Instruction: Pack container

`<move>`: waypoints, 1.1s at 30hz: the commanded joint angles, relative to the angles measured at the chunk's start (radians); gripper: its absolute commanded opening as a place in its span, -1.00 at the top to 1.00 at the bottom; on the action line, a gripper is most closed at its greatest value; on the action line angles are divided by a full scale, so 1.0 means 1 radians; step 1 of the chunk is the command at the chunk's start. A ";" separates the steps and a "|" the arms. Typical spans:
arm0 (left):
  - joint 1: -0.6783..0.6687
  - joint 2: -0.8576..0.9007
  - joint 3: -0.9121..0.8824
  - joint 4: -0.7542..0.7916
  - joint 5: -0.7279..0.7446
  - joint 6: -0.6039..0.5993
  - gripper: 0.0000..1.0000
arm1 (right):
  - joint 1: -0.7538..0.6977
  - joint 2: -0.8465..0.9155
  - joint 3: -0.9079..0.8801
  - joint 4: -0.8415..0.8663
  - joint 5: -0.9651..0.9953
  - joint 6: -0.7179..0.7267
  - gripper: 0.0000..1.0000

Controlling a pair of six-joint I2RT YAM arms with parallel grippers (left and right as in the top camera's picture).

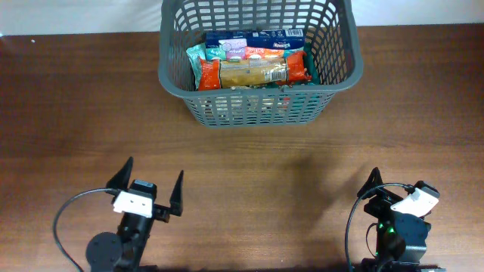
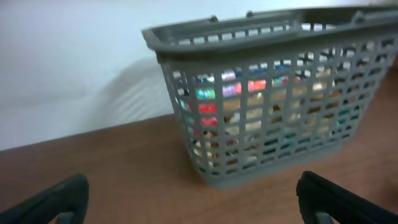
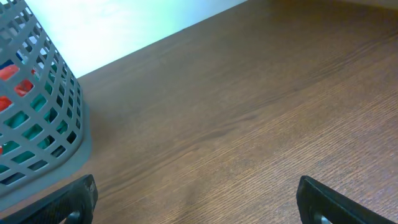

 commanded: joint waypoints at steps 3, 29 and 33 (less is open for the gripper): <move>-0.007 -0.076 -0.106 0.006 0.011 -0.009 -0.99 | 0.009 -0.006 -0.006 -0.004 0.002 0.000 -0.99; -0.007 -0.077 -0.187 0.021 0.011 -0.008 -0.99 | 0.009 -0.006 -0.006 -0.004 0.002 0.000 -0.98; -0.007 -0.077 -0.187 0.021 0.011 -0.008 -0.99 | 0.009 -0.006 -0.006 -0.004 0.002 0.000 -0.98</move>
